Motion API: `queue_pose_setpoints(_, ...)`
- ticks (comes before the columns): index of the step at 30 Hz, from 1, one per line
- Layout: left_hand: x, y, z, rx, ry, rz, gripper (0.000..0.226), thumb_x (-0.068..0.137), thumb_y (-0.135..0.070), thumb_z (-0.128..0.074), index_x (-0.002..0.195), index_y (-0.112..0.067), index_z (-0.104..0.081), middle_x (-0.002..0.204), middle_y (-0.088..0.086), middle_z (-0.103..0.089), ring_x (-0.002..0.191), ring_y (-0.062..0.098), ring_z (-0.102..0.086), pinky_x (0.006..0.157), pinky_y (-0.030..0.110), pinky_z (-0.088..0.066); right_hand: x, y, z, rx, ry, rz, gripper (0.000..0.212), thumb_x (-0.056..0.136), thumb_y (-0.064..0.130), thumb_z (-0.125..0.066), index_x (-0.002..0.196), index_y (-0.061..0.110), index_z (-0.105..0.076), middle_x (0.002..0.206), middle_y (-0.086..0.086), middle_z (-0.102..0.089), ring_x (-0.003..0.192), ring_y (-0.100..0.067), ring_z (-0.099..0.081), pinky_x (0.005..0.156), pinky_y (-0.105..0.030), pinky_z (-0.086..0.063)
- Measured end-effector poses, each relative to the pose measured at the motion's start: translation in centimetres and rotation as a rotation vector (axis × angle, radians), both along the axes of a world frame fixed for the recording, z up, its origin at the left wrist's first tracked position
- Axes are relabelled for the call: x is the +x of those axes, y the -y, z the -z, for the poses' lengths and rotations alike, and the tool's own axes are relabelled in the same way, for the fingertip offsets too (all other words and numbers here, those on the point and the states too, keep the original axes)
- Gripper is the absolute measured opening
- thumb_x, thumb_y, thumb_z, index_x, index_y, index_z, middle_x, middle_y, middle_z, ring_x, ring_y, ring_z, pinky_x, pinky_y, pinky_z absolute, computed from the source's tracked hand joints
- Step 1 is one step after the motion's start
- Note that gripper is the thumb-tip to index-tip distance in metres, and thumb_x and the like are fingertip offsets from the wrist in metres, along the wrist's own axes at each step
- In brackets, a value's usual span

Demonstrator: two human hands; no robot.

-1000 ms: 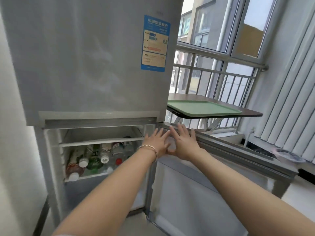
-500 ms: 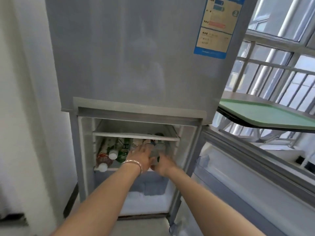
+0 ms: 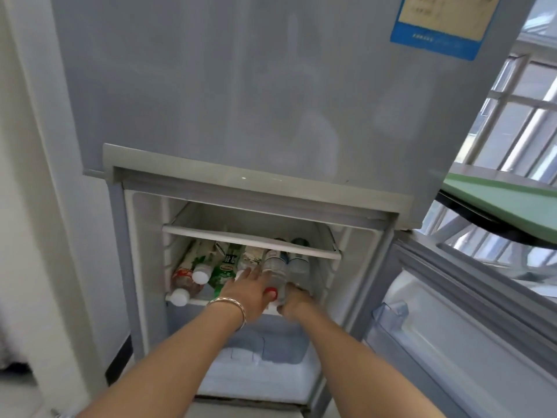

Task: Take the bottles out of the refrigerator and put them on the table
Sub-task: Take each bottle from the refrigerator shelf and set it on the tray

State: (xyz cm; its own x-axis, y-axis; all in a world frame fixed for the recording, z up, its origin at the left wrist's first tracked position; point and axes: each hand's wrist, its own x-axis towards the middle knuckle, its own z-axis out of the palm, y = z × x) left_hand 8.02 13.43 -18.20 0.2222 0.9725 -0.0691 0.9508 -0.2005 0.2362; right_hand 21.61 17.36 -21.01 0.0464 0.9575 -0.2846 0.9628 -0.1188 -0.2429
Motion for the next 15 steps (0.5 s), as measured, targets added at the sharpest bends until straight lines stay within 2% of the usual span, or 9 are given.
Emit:
queue_pose_setpoints(4, -0.4, 0.2, -0.1, -0.008, -0.012, 0.006, 0.063, 0.099, -0.046, -0.031, 0.155, -0.027, -0.010, 0.164, 0.000, -0.004, 0.152, 0.024, -0.007, 0.119, 0.052, -0.019, 0.9, 0.6, 1.4, 0.092, -0.057, 0.015, 0.047, 0.093, 0.018, -0.054, 0.138, 0.019, -0.039, 0.135, -0.017, -0.048, 0.123, -0.033, -0.051, 0.102, -0.038, -0.046)
queue_pose_setpoints(6, -0.6, 0.3, -0.2, -0.016, -0.012, 0.011, 0.063, 0.099, -0.045, -0.034, 0.155, -0.026, -0.010, 0.165, 0.000, -0.004, 0.152, 0.024, -0.008, 0.119, 0.052, -0.019, 1.2, 1.6, 1.6, 0.176, -0.012, 0.003, 0.045, 0.094, 0.016, -0.051, 0.136, 0.018, -0.037, 0.130, -0.018, -0.050, 0.120, -0.034, -0.051, 0.098, -0.039, -0.047)
queue_pose_setpoints(10, -0.3, 0.3, -1.2, -0.010, 0.021, 0.023, 0.065, 0.097, -0.039, -0.042, 0.154, -0.024, -0.014, 0.164, 0.003, -0.011, 0.151, 0.025, -0.014, 0.117, 0.051, -0.025, 1.4, 3.6, -0.3, 0.444, 0.068, 0.016, 0.044, 0.093, 0.002, -0.047, 0.134, 0.016, -0.037, 0.115, -0.015, -0.062, 0.102, -0.030, -0.061, 0.072, -0.034, -0.046)
queue_pose_setpoints(12, 0.3, 0.4, -2.0, 0.022, 0.035, 0.036, 0.067, 0.094, -0.033, -0.048, 0.153, -0.023, -0.017, 0.162, 0.004, -0.020, 0.147, 0.027, -0.024, 0.113, 0.049, -0.034, 1.3, 4.4, -2.1, 0.560, 0.088, 0.004, 0.045, 0.094, 0.003, -0.048, 0.135, 0.016, -0.035, 0.108, -0.012, -0.064, 0.093, -0.028, -0.065, 0.063, -0.033, -0.041)
queue_pose_setpoints(15, 1.3, 1.2, -3.6, 0.070, 0.101, 0.070, 0.069, 0.088, -0.025, -0.056, 0.149, -0.019, -0.025, 0.157, 0.008, -0.030, 0.137, 0.030, -0.041, 0.104, 0.043, -0.044, 0.6, 6.3, -5.4, 0.685, 0.067, -0.037, 0.041, 0.098, 0.016, -0.047, 0.136, 0.017, -0.034, 0.102, -0.011, -0.067, 0.087, -0.030, -0.067, 0.061, -0.034, -0.043)
